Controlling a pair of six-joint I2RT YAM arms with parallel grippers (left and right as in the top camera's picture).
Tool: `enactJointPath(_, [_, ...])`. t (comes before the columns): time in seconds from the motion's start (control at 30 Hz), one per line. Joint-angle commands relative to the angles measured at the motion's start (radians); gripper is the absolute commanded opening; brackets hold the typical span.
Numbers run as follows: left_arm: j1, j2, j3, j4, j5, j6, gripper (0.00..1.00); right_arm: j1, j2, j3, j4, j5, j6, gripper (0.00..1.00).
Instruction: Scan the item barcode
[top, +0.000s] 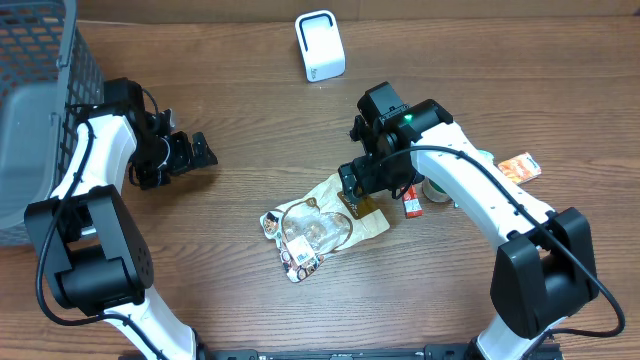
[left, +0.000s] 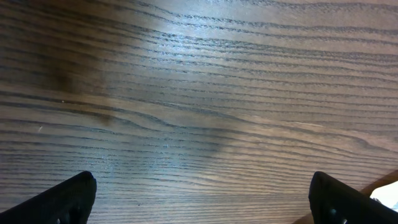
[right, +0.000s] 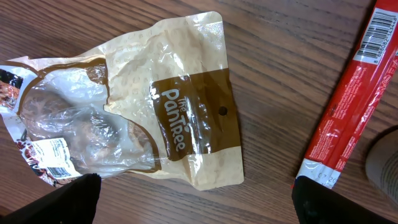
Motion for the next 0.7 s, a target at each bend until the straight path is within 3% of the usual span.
enactJointPath(0.0, [0.005, 0.011, 0.018, 0.001, -0.018, -0.014, 1.0, -0.003, -0.025, -0.008, 0.003, 0.005, 0.003, 1.0])
enactJointPath(0.3, [-0.023, -0.087, 0.018, 0.001, -0.02, -0.014, 1.0, -0.003, -0.025, -0.008, 0.003, 0.005, 0.003, 1.0])
enactJointPath(0.67, [-0.06, -0.632, 0.018, 0.001, -0.02, -0.014, 1.0, -0.003, -0.025, -0.008, 0.003, 0.005, 0.003, 1.0])
